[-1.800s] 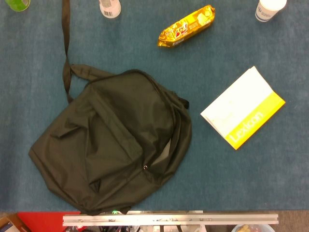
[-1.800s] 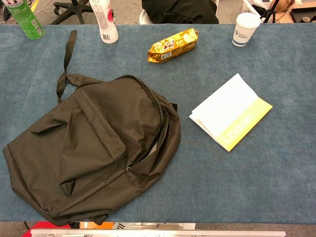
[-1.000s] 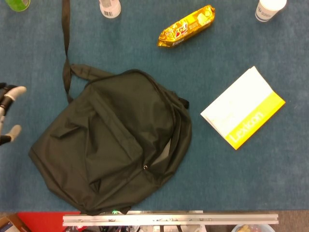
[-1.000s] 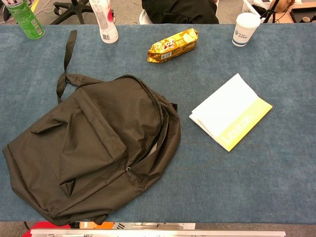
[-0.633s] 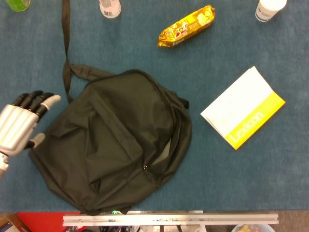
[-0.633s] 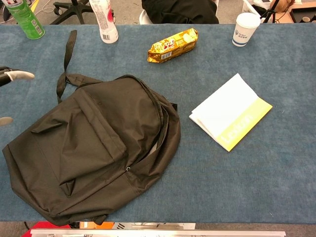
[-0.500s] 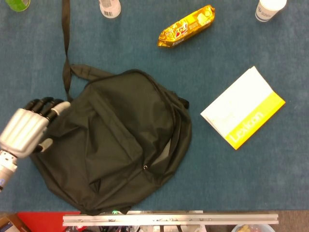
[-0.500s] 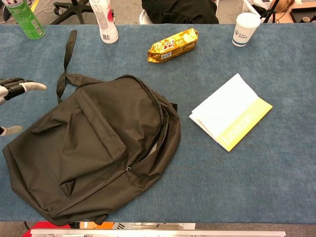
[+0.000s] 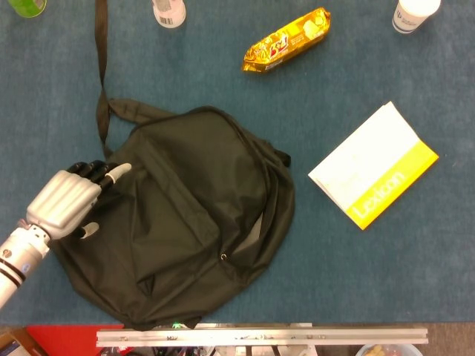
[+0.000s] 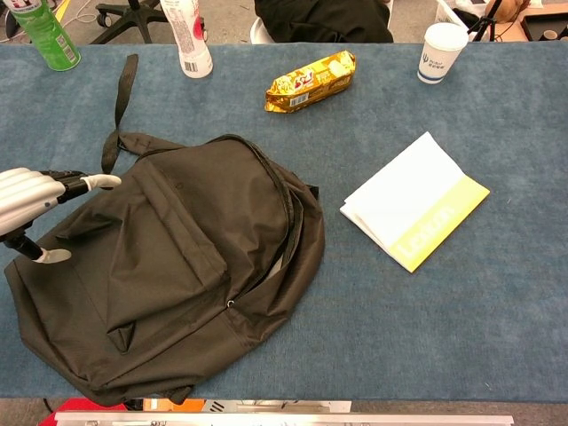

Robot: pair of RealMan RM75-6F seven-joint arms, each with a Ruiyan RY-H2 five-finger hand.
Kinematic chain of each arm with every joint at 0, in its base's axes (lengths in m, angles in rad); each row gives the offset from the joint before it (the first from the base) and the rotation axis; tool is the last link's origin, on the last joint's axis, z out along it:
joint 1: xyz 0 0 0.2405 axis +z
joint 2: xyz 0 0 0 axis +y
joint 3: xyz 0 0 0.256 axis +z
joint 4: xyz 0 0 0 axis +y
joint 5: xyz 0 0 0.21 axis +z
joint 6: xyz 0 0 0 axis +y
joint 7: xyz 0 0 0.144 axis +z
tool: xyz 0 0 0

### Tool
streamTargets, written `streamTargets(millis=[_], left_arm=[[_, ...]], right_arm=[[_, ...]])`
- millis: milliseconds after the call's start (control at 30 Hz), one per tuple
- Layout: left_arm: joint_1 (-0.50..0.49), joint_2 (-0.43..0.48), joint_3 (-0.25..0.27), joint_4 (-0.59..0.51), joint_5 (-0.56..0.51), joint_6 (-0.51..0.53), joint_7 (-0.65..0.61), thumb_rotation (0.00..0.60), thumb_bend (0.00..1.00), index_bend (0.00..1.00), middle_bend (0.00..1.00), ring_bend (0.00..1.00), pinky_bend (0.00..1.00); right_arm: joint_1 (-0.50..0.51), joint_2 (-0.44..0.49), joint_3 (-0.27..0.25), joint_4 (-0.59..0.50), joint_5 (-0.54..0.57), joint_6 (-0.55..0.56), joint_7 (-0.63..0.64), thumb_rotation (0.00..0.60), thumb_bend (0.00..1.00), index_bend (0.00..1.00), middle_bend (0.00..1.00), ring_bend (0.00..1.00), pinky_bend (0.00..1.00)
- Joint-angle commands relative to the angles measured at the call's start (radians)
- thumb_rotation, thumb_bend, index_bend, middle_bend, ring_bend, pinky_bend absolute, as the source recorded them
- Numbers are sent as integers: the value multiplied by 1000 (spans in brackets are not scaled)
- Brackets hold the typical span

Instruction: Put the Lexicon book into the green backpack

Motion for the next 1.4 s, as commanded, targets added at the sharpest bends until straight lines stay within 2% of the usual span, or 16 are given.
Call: streamTargets(millis=[33, 367, 567, 667, 733, 900, 933, 1133, 1233, 1400], left_arm=[[-24, 3, -16, -17, -66, -47, 23, 600, 161, 49, 136, 156, 214], [-24, 5, -18, -29, -212, -98, 108, 600, 161, 38, 125, 173, 234], [-40, 19, -15, -55, -286, -152, 117, 600, 161, 48, 163, 241, 387], [-52, 11, -18, -47, -306, -168, 123, 600, 162, 118, 235, 307, 447], [-50, -7, -27, -36, -317, -150, 129, 600, 162, 204, 302, 384, 509], [-28, -60, -52, -3, -314, -64, 127, 600, 162, 492, 581, 626, 735], [-28, -64, -51, 0, -309, -60, 122, 600, 162, 520, 606, 652, 762], [-25, -82, -58, 21, -262, -17, 81, 600, 191, 615, 682, 750, 881], [-25, -87, -63, 36, -216, 16, 34, 600, 256, 637, 727, 794, 924], [-29, -93, -71, 58, -164, 59, -5, 600, 293, 646, 747, 830, 964]], right_arm=[[-3, 2, -1, 1, 1, 3, 2, 600, 288, 232, 365, 268, 453], [-4, 2, -3, 14, 4, -6, 17, 600, 288, 232, 365, 268, 454], [-3, -1, -3, 19, -5, -3, 29, 600, 289, 239, 365, 268, 453], [-4, -1, -2, 20, -9, 2, 34, 600, 289, 242, 366, 268, 453], [-6, 0, -1, 20, -11, 7, 38, 600, 289, 244, 368, 268, 454], [-11, 5, 1, 18, -14, 20, 40, 600, 290, 248, 372, 268, 453], [-13, 6, 2, 17, -13, 23, 39, 600, 290, 248, 372, 268, 454], [-17, 8, 4, 12, -10, 30, 37, 600, 290, 248, 372, 268, 453], [-18, 8, 6, 10, -12, 35, 38, 600, 289, 248, 373, 268, 453], [-22, 8, 8, 7, -14, 45, 40, 600, 290, 253, 379, 268, 453]])
